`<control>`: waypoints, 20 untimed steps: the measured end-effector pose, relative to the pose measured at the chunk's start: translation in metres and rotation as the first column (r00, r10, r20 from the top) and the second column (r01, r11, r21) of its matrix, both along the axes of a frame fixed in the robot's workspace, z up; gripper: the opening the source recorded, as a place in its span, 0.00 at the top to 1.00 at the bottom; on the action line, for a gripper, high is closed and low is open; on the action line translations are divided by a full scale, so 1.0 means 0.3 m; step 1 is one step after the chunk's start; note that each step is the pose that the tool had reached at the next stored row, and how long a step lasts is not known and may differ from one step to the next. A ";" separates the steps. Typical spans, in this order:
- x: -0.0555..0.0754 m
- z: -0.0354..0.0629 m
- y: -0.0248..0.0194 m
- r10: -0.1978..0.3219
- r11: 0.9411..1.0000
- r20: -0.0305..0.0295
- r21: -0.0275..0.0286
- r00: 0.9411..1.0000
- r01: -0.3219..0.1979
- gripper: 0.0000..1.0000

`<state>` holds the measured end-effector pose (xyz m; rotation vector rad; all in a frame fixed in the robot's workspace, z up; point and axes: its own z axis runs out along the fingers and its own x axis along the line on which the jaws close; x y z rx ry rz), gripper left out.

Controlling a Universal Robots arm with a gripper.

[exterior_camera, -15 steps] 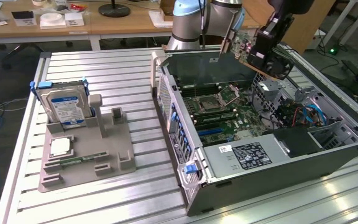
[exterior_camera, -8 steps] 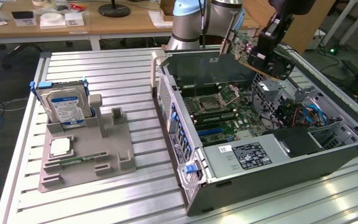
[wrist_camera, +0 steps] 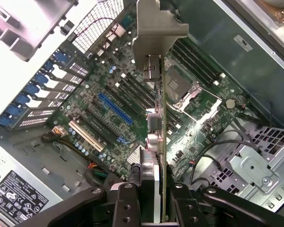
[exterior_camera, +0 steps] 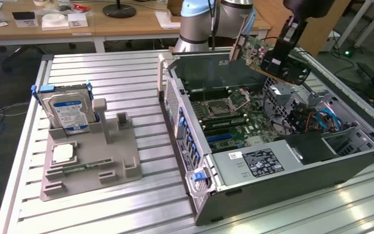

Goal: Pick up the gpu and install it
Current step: 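Insert the gpu into the slot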

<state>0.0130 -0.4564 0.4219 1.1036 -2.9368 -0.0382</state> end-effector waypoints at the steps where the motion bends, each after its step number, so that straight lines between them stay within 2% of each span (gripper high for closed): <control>1: 0.000 0.000 -0.001 0.005 1.000 0.000 0.000 1.000 -0.005 0.72; 10: 0.000 0.000 -0.014 0.051 0.999 0.000 0.000 0.999 -0.051 0.72; 20: 0.000 0.000 -0.028 0.102 0.995 0.000 0.000 0.995 -0.102 0.72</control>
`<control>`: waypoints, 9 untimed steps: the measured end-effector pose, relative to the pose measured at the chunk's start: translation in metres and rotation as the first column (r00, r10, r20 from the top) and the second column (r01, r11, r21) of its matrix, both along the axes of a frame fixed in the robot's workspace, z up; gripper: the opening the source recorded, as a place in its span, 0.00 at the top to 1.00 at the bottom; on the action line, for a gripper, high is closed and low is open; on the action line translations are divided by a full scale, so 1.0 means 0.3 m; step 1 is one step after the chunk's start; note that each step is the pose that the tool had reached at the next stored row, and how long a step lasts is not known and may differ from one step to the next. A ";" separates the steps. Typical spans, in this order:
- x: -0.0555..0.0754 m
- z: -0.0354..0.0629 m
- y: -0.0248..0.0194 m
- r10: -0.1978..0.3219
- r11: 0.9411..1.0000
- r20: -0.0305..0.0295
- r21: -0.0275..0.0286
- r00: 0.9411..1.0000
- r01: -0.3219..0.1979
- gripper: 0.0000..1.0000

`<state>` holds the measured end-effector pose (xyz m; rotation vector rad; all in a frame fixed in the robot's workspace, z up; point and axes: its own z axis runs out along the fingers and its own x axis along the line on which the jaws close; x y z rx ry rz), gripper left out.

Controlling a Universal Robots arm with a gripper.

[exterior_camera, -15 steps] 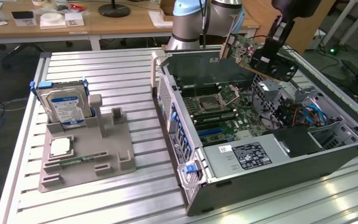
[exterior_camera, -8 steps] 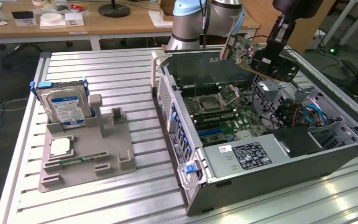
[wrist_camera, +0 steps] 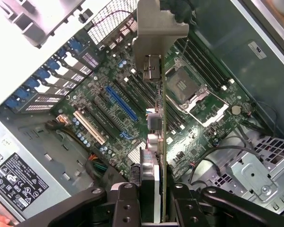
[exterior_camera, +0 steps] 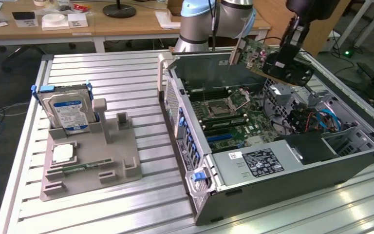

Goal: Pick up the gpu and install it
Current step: 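Insert the gpu into the slot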

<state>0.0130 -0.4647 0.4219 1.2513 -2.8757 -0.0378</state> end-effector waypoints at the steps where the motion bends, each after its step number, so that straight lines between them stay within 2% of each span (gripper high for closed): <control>1: 0.000 0.000 -0.001 0.006 1.000 0.000 0.000 1.000 -0.006 0.72; 9: 0.000 0.000 -0.004 0.082 0.997 0.000 0.000 0.997 -0.082 0.72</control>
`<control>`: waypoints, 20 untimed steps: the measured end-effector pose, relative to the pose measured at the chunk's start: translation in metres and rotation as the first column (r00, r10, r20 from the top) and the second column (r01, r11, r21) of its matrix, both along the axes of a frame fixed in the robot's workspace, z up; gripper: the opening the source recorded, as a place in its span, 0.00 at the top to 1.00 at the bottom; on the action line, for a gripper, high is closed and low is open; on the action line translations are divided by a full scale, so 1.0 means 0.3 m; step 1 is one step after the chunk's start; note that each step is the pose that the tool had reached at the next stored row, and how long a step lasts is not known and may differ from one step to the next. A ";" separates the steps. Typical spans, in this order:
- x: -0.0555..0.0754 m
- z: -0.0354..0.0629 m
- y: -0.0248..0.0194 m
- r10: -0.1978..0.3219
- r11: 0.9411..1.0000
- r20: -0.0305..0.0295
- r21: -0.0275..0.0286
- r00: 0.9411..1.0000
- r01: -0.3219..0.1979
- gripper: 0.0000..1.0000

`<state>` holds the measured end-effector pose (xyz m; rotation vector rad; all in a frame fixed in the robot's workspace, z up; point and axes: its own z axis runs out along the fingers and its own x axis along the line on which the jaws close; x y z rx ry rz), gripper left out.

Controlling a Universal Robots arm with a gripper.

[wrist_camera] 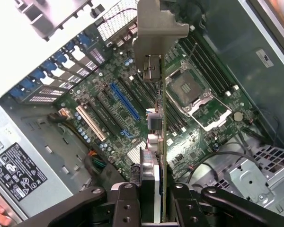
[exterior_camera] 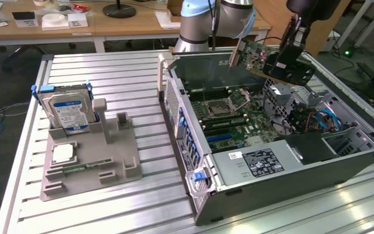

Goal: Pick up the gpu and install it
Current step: 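Insert the gpu into the slot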

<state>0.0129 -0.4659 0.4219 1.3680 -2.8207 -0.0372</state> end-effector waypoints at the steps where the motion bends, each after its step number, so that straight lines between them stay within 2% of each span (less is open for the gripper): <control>1: 0.000 0.000 0.000 0.013 1.000 0.000 0.000 1.000 -0.013 0.72; 5: 0.000 -0.001 0.000 0.071 0.997 0.000 0.000 0.997 -0.071 0.72; 9: 0.000 -0.001 0.000 0.129 0.992 0.000 0.000 0.992 -0.129 0.72; 15: 0.000 -0.002 -0.002 0.198 0.980 0.000 0.000 0.980 -0.198 0.72; 20: 0.000 -0.003 -0.004 0.254 0.967 0.000 0.000 0.967 -0.254 0.72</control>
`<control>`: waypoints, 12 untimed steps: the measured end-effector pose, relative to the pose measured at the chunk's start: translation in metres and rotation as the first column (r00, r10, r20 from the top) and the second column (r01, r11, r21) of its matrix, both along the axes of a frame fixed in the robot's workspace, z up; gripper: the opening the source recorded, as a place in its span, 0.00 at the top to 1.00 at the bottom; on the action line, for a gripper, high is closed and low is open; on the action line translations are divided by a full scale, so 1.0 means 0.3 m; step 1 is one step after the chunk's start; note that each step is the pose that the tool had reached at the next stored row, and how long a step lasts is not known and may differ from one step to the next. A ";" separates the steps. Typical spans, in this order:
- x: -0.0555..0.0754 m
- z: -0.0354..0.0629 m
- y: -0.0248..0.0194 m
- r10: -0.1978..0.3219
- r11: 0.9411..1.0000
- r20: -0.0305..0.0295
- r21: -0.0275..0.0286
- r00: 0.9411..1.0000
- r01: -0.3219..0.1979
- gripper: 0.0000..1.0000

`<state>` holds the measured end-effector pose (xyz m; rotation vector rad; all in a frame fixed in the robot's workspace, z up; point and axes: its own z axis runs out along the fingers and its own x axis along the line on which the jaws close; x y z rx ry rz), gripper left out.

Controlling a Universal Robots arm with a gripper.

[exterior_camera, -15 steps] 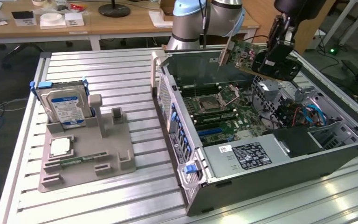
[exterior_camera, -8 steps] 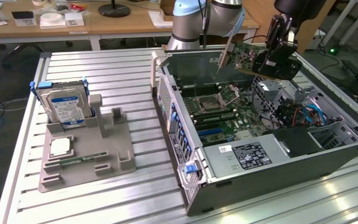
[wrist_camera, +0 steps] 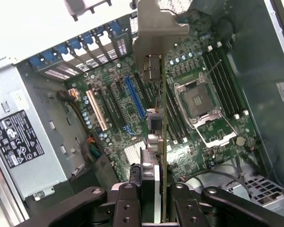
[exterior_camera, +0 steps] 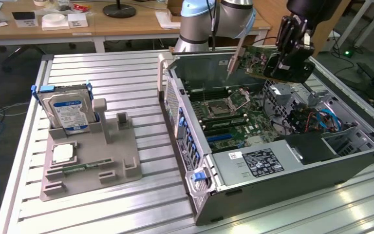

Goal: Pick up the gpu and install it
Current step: 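Insert the gpu into the slot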

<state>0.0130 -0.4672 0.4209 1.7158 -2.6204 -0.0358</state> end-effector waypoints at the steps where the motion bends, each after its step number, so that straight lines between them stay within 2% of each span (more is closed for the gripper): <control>1: 0.000 0.000 0.000 0.012 1.000 0.000 0.000 1.000 -0.012 0.72; 7: 0.000 -0.001 -0.003 0.080 0.997 0.000 0.000 0.997 -0.080 0.72; 12: 0.000 -0.002 -0.004 0.140 0.990 0.000 0.000 0.990 -0.140 0.72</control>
